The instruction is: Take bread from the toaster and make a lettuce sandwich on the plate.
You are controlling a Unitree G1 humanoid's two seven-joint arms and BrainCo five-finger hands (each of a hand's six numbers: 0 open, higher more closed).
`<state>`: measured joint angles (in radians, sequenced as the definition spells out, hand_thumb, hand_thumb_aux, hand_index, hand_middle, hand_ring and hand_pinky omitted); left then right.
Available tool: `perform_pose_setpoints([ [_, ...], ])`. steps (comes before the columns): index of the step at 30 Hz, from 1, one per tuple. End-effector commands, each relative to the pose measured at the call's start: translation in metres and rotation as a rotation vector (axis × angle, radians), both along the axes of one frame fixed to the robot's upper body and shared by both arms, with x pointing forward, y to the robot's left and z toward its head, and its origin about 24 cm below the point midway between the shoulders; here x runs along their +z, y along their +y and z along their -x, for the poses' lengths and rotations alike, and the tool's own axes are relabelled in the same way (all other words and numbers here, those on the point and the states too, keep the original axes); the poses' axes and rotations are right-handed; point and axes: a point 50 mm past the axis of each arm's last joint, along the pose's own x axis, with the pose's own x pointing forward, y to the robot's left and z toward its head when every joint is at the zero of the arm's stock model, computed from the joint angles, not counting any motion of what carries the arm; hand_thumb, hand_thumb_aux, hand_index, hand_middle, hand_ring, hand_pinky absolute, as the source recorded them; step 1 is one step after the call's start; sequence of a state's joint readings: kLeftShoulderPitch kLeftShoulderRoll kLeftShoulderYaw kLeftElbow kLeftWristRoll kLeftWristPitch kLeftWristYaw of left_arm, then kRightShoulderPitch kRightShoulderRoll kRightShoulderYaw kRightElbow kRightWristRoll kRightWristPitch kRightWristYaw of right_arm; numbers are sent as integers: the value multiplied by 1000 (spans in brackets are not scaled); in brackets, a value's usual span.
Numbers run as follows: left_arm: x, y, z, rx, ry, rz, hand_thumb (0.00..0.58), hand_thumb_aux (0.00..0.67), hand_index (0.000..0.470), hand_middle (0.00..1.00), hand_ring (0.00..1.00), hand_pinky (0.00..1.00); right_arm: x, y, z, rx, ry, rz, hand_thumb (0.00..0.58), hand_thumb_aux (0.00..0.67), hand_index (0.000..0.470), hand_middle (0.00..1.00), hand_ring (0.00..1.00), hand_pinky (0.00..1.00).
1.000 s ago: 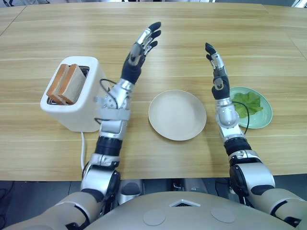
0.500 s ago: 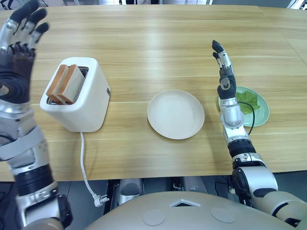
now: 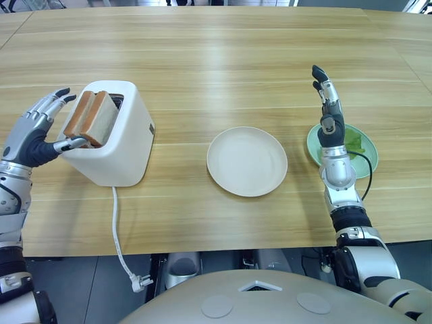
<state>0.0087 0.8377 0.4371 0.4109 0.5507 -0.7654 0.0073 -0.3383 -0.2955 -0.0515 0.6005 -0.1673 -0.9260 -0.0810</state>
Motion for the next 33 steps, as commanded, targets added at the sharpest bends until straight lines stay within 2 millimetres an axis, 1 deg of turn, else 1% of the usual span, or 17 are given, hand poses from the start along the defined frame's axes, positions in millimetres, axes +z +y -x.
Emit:
perform_pose_setpoints([
  [1, -15, 3, -2, 27, 45, -72, 0, 0, 0, 0, 0, 0, 2, -6, 1, -20, 0, 1, 0, 0, 0, 0, 0, 0],
  [5, -21, 13, 1, 77, 53, -107, 0, 0, 0, 0, 0, 0, 1, -6, 2, -15, 4, 3, 0, 0, 0, 0, 0, 0],
  [11, -18, 17, 4, 79, 13, -59, 0, 0, 0, 0, 0, 0, -1, -7, 4, -19, 15, 2, 0, 0, 0, 0, 0, 0],
  [15, -10, 26, 4, 102, -17, -35, 0, 0, 0, 0, 0, 0, -2, -7, 4, -17, 22, 4, 0, 0, 0, 0, 0, 0],
  [20, -2, 29, 4, 92, -74, 40, 0, 0, 0, 0, 0, 0, -3, -9, 6, -22, 28, 4, 0, 0, 0, 0, 0, 0],
  [25, -9, 30, 3, 104, -42, 41, 0, 0, 0, 0, 0, 0, -4, -8, 6, -17, 32, 5, 0, 0, 0, 0, 0, 0],
  [33, -30, 35, 0, 154, 56, -4, 0, 0, 0, 0, 0, 0, -4, -9, 6, -17, 37, 6, 0, 0, 0, 0, 0, 0],
])
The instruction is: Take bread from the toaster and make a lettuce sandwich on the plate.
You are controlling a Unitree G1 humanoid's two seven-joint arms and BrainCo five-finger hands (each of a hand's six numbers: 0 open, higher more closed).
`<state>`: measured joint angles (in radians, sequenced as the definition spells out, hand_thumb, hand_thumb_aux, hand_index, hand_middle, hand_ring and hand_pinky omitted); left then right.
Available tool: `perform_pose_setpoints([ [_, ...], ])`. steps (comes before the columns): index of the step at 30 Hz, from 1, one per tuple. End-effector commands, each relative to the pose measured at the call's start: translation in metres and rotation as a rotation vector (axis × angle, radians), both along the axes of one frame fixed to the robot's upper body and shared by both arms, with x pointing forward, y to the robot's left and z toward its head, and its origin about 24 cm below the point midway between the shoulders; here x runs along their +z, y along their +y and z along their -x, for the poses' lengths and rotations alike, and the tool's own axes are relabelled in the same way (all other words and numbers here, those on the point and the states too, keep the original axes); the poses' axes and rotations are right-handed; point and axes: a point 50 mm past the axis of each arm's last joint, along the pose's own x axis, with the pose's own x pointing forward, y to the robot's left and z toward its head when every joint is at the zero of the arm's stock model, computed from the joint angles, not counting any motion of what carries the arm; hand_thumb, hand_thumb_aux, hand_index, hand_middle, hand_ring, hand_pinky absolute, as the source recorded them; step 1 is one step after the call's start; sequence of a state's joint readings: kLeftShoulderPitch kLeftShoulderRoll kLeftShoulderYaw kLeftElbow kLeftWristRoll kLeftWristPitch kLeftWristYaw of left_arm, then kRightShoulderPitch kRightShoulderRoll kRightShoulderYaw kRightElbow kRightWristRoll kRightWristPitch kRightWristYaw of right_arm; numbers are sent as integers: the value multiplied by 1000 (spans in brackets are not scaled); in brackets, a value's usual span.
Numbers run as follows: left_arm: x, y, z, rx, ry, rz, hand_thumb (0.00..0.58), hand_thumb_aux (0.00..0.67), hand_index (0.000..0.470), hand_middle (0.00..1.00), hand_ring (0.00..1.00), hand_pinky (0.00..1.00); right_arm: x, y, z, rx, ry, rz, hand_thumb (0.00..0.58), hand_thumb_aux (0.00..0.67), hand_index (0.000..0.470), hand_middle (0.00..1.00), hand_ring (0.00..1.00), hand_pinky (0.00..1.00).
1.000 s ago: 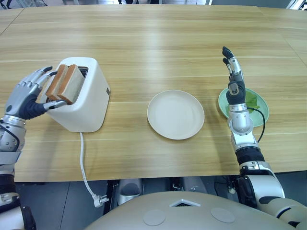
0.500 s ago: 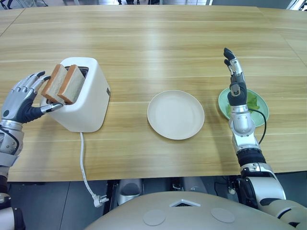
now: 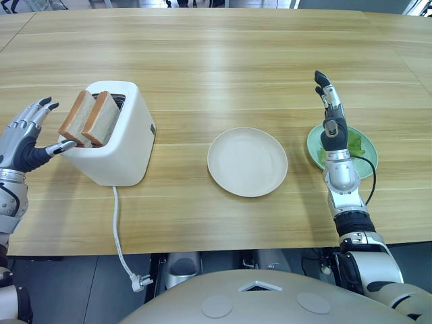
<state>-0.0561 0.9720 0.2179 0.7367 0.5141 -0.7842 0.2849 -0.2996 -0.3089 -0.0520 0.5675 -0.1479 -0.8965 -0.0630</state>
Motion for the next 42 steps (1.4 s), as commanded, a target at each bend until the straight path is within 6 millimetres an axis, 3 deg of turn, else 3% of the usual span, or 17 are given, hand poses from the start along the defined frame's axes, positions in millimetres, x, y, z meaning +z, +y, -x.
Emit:
perform_pose_setpoints([
  [1, -10, 3, -2, 26, 62, -42, 0, 0, 0, 0, 0, 0, 1, -3, 1, -7, 3, 0, 0, 0, 0, 0, 0, 0],
  [10, -13, 2, -7, 23, 56, -43, 9, 5, 4, 0, 0, 0, -1, -2, 2, -8, 7, -4, 0, 0, 0, 0, 0, 0],
  [11, -13, 2, -7, 21, 52, -42, 66, 39, 27, 0, 0, 0, -1, -2, 2, -8, 7, -5, 0, 0, 0, 0, 0, 0],
  [13, -12, 1, -8, 16, 44, -37, 100, 60, 41, 0, 0, 0, -1, -2, 2, -8, 8, -7, 0, 0, 0, 0, 0, 0],
  [25, -5, -3, -13, 4, -26, -28, 108, 66, 45, 0, 0, 0, -3, -1, 4, -3, 15, -8, 0, 0, 0, 0, 0, 0],
  [29, -6, -6, -16, -8, -19, -28, 156, 97, 67, 0, 0, 0, -3, -1, 4, -4, 16, -7, 0, 0, 0, 0, 0, 0],
  [31, -6, -8, -16, -14, -19, -25, 265, 176, 121, 0, 0, 0, -3, -1, 4, -2, 18, -7, 0, 0, 0, 0, 0, 0],
  [32, -6, -9, -16, -17, -19, -24, 265, 176, 121, 0, 0, 0, -3, -1, 4, -2, 18, -7, 0, 0, 0, 0, 0, 0],
  [33, -6, -10, -16, -22, -18, -23, 377, 273, 188, 0, 0, 0, -3, -1, 5, -2, 19, -7, 0, 0, 0, 0, 0, 0],
  [35, -6, -12, -16, -32, -18, -19, 458, 363, 249, 0, 0, 0, -3, -1, 5, -2, 21, -8, 0, 0, 0, 0, 0, 0],
  [38, -5, -13, -16, -37, -25, -10, 534, 481, 330, 0, 0, 0, -4, -1, 5, -1, 24, -9, 0, 0, 0, 0, 0, 0],
  [39, -4, -13, -16, -38, -28, -7, 534, 481, 330, 0, 0, 0, -4, -1, 5, -1, 25, -9, 0, 0, 0, 0, 0, 0],
  [40, -4, -14, -16, -40, -30, -3, 570, 581, 399, 0, 0, 0, -4, -1, 5, -1, 26, -10, 0, 0, 0, 0, 0, 0],
  [41, -4, -14, -16, -43, -32, 1, 570, 581, 399, 0, 0, 0, -4, -1, 5, 0, 26, -9, 0, 0, 0, 0, 0, 0],
  [42, -3, -15, -16, -46, -33, 4, 580, 662, 455, 0, 0, 0, -4, -1, 5, -1, 26, -9, 0, 0, 0, 0, 0, 0],
])
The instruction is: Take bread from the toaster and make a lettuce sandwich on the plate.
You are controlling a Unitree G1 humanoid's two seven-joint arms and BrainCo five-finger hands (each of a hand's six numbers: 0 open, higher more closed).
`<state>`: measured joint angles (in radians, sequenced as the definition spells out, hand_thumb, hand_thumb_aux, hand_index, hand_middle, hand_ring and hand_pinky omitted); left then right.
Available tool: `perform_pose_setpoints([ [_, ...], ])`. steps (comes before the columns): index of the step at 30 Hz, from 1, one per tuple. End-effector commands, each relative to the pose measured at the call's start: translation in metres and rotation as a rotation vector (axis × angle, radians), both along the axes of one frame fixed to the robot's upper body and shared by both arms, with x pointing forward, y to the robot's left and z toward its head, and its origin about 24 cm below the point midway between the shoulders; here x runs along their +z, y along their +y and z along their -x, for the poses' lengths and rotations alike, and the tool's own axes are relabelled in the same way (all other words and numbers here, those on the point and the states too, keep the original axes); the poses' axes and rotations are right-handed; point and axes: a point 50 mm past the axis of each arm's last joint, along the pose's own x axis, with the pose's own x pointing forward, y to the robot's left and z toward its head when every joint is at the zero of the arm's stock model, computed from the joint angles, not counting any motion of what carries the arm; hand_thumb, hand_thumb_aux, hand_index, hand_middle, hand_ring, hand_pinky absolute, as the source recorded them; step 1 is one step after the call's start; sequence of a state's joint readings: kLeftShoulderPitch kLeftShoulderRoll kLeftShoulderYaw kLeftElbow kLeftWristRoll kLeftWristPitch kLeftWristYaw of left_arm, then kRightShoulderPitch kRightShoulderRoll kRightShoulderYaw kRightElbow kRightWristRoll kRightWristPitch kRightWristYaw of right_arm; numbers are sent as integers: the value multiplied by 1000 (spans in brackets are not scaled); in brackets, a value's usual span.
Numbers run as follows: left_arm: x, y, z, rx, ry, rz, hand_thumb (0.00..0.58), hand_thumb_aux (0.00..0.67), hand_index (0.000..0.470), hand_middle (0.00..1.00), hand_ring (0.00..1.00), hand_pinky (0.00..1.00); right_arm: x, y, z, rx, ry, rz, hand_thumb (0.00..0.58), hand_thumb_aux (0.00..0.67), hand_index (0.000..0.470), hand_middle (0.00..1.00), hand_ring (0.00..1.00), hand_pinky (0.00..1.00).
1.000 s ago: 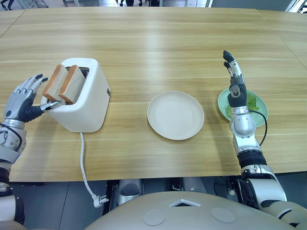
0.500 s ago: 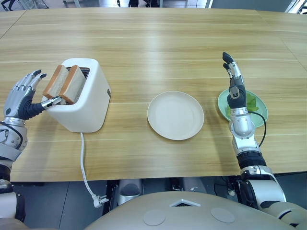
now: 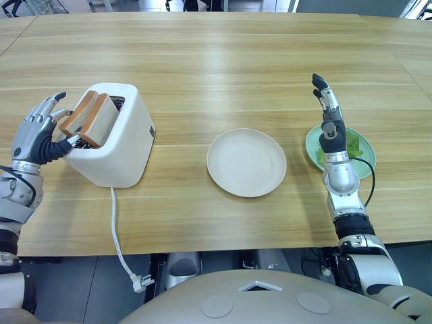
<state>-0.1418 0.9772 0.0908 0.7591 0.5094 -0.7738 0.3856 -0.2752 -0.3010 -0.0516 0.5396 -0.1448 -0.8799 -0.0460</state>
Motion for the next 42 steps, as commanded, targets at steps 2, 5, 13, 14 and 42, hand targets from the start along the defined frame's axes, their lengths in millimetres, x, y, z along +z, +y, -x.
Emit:
perform_pose_setpoints([
  [2, -3, -2, 1, -7, 30, 7, 580, 670, 460, 0, 0, 0, -1, -3, 1, -9, 9, -9, 0, 0, 0, 0, 0, 0],
  [5, -3, -3, 0, -11, 33, 13, 580, 670, 460, 0, 0, 0, -1, -3, 1, -10, 9, -9, 0, 0, 0, 0, 0, 0],
  [13, 3, -10, 0, -58, 0, 166, 580, 670, 460, 0, 0, 0, -1, -3, 1, -10, 12, -9, 0, 0, 0, 0, 0, 0],
  [14, 5, -11, 0, -66, -8, 211, 580, 670, 460, 0, 0, 0, -1, -3, 1, -9, 12, -9, 0, 0, 0, 0, 0, 0],
  [42, 42, -3, 0, -135, -202, 841, 580, 670, 460, 310, 310, 310, 0, -3, 2, -11, 9, -11, 0, 0, 0, 0, 0, 0],
])
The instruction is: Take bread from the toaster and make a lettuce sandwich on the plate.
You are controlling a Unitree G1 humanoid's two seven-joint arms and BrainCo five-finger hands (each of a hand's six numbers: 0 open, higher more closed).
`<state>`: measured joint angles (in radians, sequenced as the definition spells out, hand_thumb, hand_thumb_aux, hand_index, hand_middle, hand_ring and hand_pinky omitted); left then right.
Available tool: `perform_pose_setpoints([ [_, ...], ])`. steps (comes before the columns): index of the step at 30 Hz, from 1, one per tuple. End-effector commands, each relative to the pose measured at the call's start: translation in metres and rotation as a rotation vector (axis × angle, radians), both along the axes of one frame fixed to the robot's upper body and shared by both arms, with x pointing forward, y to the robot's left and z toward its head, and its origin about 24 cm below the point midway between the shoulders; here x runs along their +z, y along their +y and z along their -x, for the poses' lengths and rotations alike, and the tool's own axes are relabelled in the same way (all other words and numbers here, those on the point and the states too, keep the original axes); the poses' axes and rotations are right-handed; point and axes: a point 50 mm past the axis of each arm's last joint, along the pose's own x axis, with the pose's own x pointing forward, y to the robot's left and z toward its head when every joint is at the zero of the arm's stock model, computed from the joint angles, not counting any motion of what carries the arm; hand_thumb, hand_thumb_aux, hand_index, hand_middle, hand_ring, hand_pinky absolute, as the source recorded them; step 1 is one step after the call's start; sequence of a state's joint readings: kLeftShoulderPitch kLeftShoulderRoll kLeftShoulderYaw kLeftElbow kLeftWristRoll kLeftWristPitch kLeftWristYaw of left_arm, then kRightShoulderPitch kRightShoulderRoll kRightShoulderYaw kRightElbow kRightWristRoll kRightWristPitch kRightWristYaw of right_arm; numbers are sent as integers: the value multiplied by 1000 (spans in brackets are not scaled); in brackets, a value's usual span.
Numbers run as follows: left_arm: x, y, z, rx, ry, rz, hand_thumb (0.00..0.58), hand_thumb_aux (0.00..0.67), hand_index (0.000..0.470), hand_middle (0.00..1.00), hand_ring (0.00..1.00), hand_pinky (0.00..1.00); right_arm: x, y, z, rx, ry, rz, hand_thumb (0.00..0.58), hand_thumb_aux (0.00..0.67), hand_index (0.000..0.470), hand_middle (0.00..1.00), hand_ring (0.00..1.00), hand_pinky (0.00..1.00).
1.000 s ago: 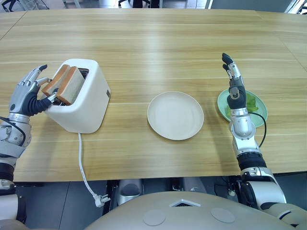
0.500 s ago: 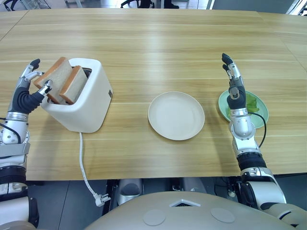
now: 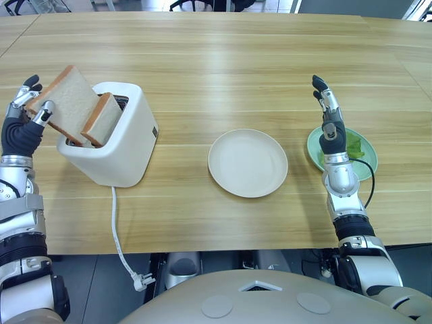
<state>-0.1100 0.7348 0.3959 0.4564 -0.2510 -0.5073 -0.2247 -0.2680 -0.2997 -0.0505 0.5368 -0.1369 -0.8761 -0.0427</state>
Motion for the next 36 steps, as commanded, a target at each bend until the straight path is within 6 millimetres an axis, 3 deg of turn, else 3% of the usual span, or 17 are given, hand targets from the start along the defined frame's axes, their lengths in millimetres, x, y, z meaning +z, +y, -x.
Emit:
perform_pose_setpoints([
  [1, 20, -2, 1, -29, -109, 52, 580, 670, 460, 310, 310, 310, 1, -3, 1, -10, 0, -4, 0, 0, 0, 0, 0, 0],
  [2, 24, -2, 1, -45, -134, 77, 580, 670, 460, 788, 788, 788, 2, -3, 1, -10, -1, -4, 0, 0, 0, 0, 0, 0],
  [3, 28, -3, 2, -59, -151, 105, 580, 670, 460, 1000, 1000, 1000, 2, -3, 1, -10, -1, -4, 0, 0, 0, 0, 0, 0],
  [12, 44, -18, -4, -298, -221, 427, 580, 670, 460, 1000, 1000, 1000, 5, -12, 1, -38, -9, 5, 0, 0, 0, 0, 0, 0],
  [15, 51, -33, -9, -417, -224, 528, 580, 670, 460, 1000, 1000, 1000, 6, -17, 2, -51, -11, 11, 0, 0, 0, 0, 0, 0],
  [19, 59, -69, -19, -608, -185, 619, 580, 670, 460, 1000, 1000, 1000, 8, -24, 2, -76, -20, 12, 0, 0, 0, 0, 0, 0],
  [26, 57, -165, -38, -905, 18, 603, 580, 670, 460, 1000, 1000, 1000, 10, -37, -1, -135, -12, 35, 0, 0, 0, 0, 0, 0],
  [31, 60, -219, -41, -1061, 85, 613, 580, 670, 460, 1000, 1000, 1000, 10, -49, -4, -226, -4, 128, 0, 0, 0, 0, 0, 0],
  [36, 30, -264, -62, -1092, 266, 580, 580, 670, 460, 1000, 1000, 1000, -7, -72, -13, -412, 137, 339, 0, 0, 0, 0, 0, 0],
])
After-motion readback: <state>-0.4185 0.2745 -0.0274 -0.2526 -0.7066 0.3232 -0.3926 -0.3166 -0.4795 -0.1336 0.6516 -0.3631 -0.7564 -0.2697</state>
